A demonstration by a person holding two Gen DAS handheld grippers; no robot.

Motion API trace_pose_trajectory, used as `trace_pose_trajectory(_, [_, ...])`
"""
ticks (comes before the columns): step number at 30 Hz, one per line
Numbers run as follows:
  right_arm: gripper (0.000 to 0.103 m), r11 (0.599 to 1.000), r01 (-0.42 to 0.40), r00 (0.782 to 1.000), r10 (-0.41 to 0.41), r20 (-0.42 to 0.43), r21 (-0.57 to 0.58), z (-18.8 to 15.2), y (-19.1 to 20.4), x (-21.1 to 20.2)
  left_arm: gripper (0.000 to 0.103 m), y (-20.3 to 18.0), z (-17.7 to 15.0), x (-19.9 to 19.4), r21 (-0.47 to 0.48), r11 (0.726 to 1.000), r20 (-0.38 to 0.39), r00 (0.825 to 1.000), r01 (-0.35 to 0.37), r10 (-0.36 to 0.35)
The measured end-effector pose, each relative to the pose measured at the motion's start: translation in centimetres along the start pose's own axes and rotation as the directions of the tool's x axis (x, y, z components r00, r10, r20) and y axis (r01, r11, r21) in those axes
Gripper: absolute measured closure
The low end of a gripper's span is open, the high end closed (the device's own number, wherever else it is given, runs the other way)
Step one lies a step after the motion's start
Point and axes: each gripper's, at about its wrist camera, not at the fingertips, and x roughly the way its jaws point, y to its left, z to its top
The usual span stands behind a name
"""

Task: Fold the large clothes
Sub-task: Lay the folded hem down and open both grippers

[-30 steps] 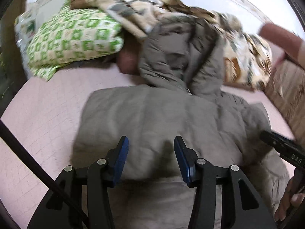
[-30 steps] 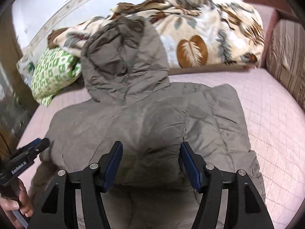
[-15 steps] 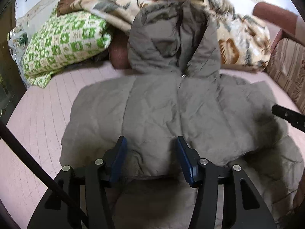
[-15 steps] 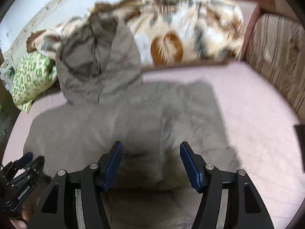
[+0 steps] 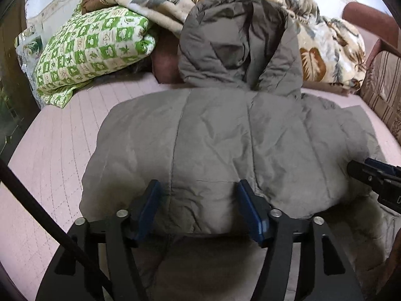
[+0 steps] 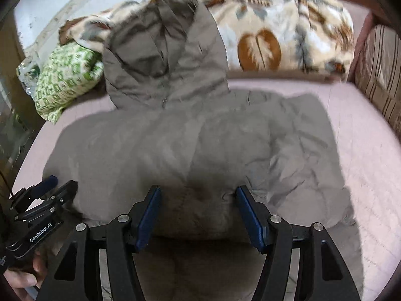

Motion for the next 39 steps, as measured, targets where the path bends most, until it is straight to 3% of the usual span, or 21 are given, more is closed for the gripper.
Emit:
trace_pose_trajectory(7, [0.036, 1.0, 0.0, 1.0, 0.0, -0.018, 0.005, -0.1, -0.2, 0.5, 0.036, 0.0, 0.0, -0.8, 0.008, 1.0, 0.031, 0.999, -0.013, 0.013])
trace_pose_trajectory(12, [0.036, 0.999, -0.048, 0.997, 0.048, 0.054, 0.011, 0.0, 0.3, -1.9, 0.036, -0.4, 0.5, -3.5, 0.026, 0.999, 0.138, 0.99, -0.036, 0.032])
trace_pose_trajectory(15, [0.036, 0.999, -0.036, 0.992, 0.038, 0.117, -0.025, 0.1, 1.0, -3.5, 0.036, -0.5, 0.7, -5.2, 0.025, 0.998, 0.205, 0.977, -0.058, 0.051])
trace_pose_trajectory(19, [0.036, 0.997, -0.06, 0.987, 0.066, 0.149, -0.043, 0.1, 1.6, -4.6, 0.036, -0.1, 0.9, -6.7, 0.009, 0.998, 0.255, 0.965, -0.064, 0.06])
trace_pose_trajectory(39, [0.036, 0.995, -0.063, 0.98, 0.075, 0.184, -0.071, 0.0, 3.2, -9.4, 0.036, 0.7, 1.0, -9.8, 0.006, 0.994, 0.301, 0.948, -0.113, 0.105])
